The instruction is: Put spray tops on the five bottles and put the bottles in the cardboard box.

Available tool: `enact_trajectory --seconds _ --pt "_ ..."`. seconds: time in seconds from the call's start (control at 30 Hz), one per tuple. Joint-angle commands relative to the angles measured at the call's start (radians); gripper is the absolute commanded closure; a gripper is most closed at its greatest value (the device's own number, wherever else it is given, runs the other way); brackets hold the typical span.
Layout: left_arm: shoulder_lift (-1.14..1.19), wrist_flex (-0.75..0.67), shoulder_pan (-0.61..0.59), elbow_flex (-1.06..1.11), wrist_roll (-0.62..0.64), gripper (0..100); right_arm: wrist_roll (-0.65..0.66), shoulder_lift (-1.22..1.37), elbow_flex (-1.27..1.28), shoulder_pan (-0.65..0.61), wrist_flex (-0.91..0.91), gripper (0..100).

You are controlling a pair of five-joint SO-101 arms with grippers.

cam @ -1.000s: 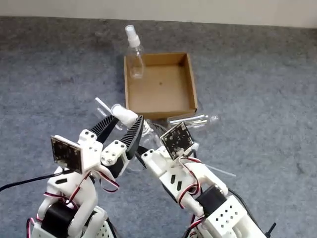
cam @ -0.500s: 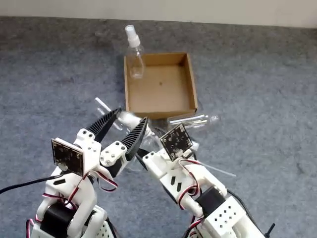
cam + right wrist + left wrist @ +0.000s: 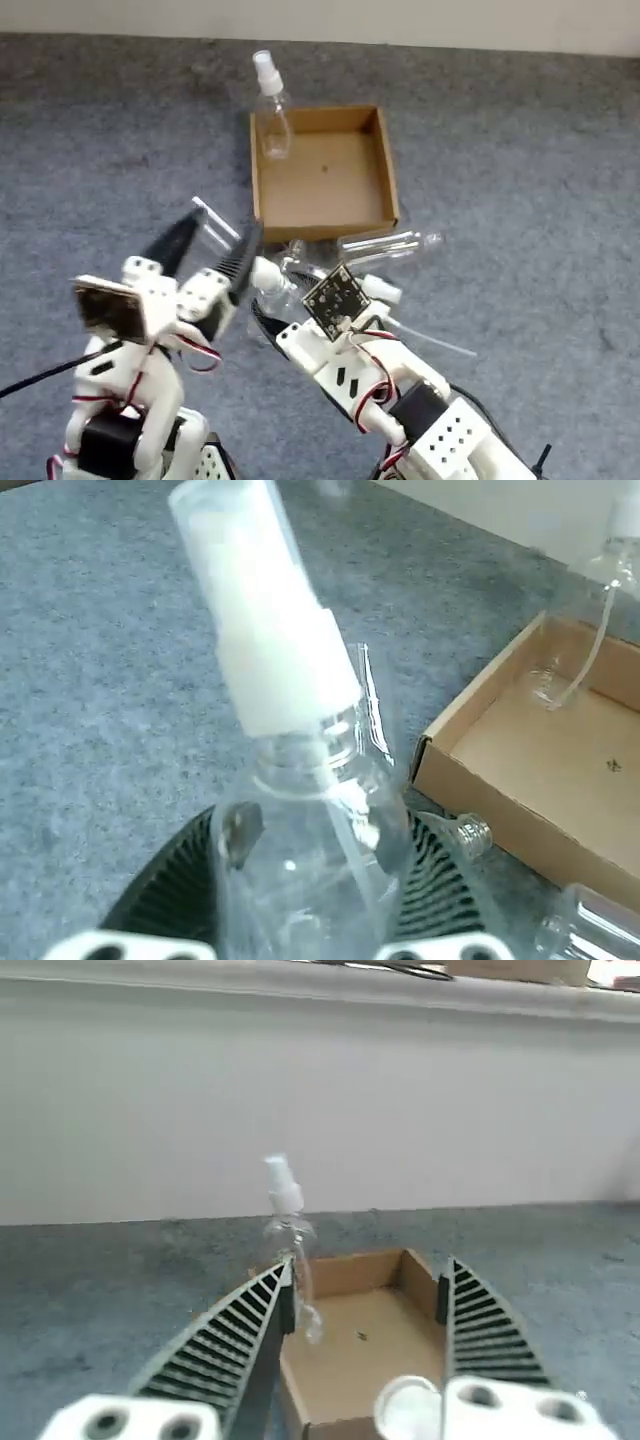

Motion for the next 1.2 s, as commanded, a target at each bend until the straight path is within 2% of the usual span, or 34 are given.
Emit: enact_trajectory --seconds 0.0,0.07,0.23,0.4,0.57,0.87,1.17 --pt "-0.01 0.002 -0.142 -0.059 0.069 79 0.012 -0.021 -0.01 -0.008 -0.008 99.5" --pt "-0.01 0.003 -0.17 -0.056 0.084 79 0.012 -0.021 -0.01 -0.008 -0.008 99.5" --pt "-0.008 0.086 -0.151 -0.056 0.08 79 0.012 -0.021 -0.012 -0.008 -0.008 99.5" --pt "-0.001 0.091 -0.031 -0.005 0.02 80 0.012 -0.022 -0.013 -0.008 -0.008 99.5" --pt "-0.001 0.087 0.082 0.025 -0.091 89 0.014 -0.022 -0.012 -0.008 -0.008 99.5" --pt "0.002 -0.021 0.245 0.102 -0.218 90 0.018 -0.022 -0.012 -0.015 -0.005 99.5" --pt "0.001 -0.072 0.217 0.116 -0.229 90 0.018 -0.022 -0.01 -0.012 -0.004 99.5"
